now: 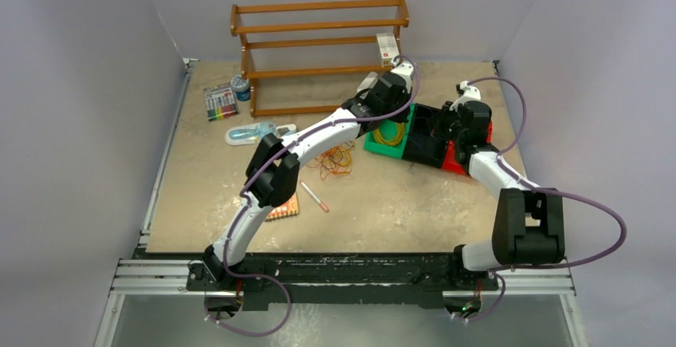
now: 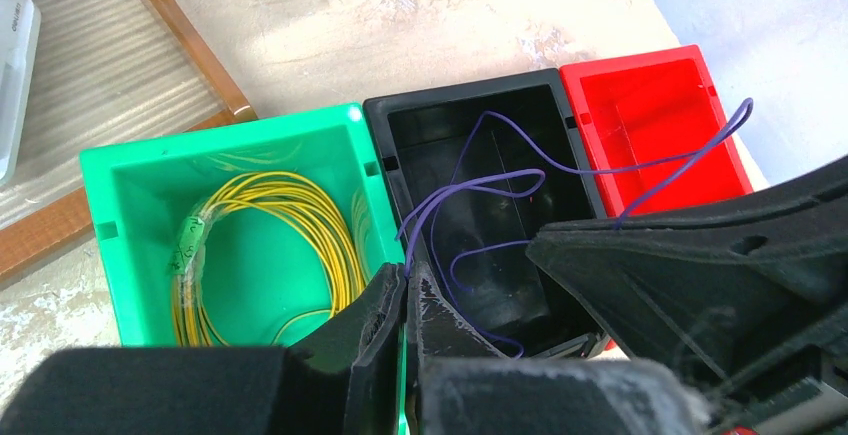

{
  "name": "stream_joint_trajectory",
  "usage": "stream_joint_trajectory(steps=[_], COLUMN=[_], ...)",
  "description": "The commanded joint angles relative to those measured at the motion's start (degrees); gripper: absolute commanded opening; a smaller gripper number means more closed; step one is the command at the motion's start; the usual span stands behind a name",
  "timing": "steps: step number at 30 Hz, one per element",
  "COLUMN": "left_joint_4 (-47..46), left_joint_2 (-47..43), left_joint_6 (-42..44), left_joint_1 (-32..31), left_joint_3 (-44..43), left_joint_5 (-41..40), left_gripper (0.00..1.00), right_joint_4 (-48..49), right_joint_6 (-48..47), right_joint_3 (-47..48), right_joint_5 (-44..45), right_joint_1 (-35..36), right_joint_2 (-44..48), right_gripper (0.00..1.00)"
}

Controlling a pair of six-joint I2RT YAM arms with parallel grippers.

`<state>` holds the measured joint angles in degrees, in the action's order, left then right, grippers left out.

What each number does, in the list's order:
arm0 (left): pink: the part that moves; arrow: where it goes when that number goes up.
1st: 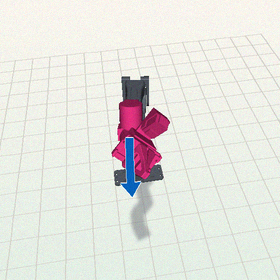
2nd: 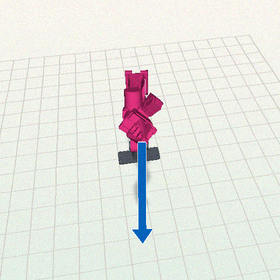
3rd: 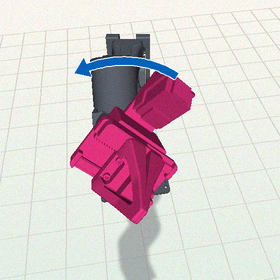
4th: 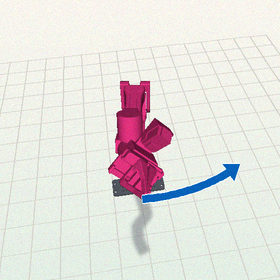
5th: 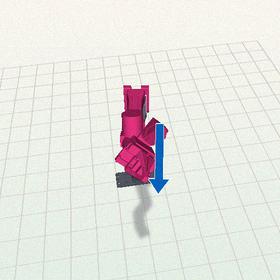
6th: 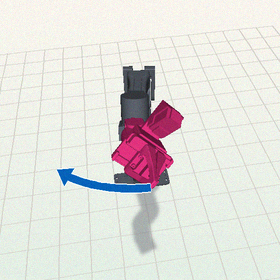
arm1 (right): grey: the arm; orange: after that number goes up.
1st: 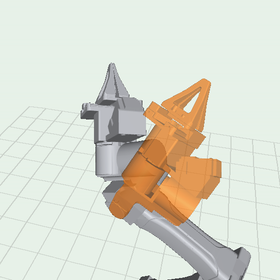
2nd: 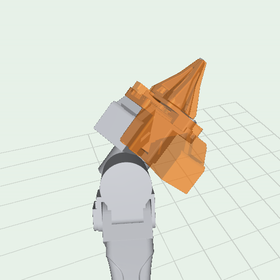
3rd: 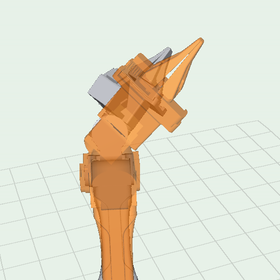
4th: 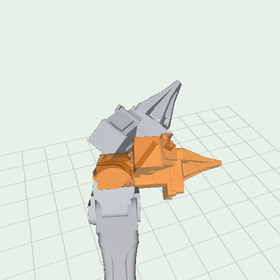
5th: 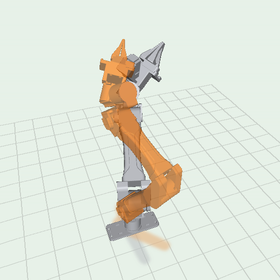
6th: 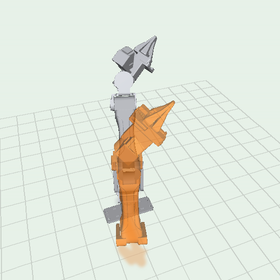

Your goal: Untangle the cables

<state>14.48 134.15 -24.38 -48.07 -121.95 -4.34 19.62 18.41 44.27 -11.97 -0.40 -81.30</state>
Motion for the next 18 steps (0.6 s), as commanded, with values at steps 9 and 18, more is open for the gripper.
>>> stream_joint_trajectory(steps=[9, 18], left_joint_4=[-0.8, -0.4], left_joint_2=[-1.4, -0.9], left_joint_6=[1.5, 1.1], left_joint_1=[0.1, 0.1], left_joint_3=[-2.1, -2.9], left_joint_5=[-0.6, -0.8], left_gripper=[0.0, 0.0], right_joint_4=[3.3, -4.2], right_joint_6=[-3.0, -3.5], right_joint_3=[5.0, 5.3], right_joint_5=[-3.7, 0.6], right_joint_1=[-0.2, -0.2], right_joint_2=[-3.9, 5.3], right_gripper=[0.2, 0.49])
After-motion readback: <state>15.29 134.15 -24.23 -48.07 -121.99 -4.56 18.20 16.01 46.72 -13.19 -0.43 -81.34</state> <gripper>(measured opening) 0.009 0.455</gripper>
